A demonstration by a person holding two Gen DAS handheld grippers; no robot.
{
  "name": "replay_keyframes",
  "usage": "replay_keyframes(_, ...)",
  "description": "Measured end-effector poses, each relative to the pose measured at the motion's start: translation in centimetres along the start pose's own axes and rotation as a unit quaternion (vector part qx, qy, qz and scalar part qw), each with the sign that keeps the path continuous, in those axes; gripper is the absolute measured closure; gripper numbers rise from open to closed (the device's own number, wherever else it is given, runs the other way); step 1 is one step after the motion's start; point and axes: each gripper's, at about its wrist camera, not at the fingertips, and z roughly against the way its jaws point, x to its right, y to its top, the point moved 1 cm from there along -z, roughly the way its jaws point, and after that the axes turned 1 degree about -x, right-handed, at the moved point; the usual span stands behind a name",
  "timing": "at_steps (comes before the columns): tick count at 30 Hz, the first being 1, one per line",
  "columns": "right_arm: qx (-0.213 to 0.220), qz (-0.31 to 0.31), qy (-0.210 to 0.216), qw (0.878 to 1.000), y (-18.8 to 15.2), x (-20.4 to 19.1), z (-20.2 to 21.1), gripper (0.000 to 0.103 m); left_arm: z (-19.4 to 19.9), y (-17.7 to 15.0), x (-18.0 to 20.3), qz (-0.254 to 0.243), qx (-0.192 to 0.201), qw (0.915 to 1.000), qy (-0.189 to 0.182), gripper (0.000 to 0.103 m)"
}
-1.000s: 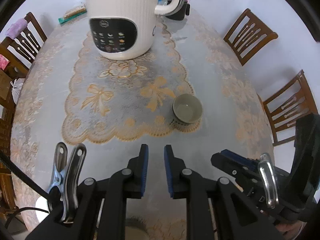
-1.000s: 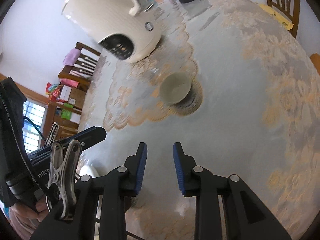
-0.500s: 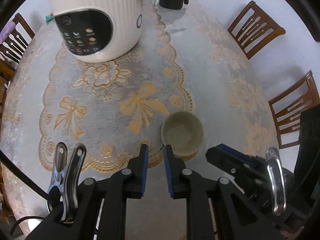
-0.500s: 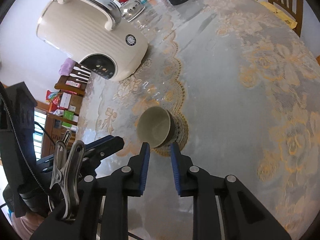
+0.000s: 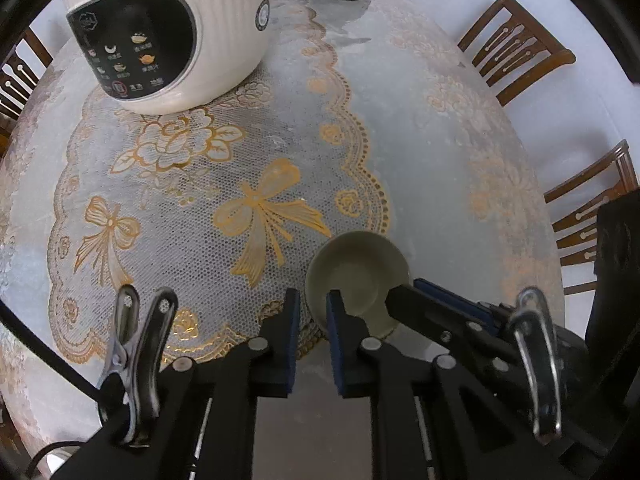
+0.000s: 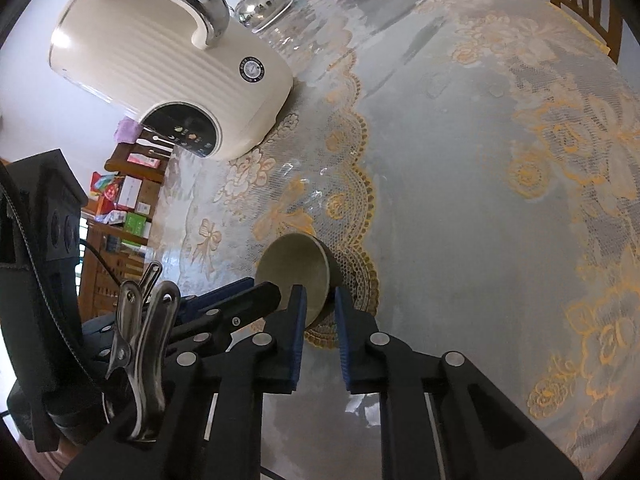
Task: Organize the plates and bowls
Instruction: 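Lift the bowl with the left gripper and carry it to the bowl stack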
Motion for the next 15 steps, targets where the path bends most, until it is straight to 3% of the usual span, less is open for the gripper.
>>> replay_keyframes(15, -0.001, 0.005, 0.012, 1.000, -0.5, -0.8, 0.0, 0.088, 1.7, -0.4, -0.1, 0.002, 0.019, 0.9998, 0.011, 0.092)
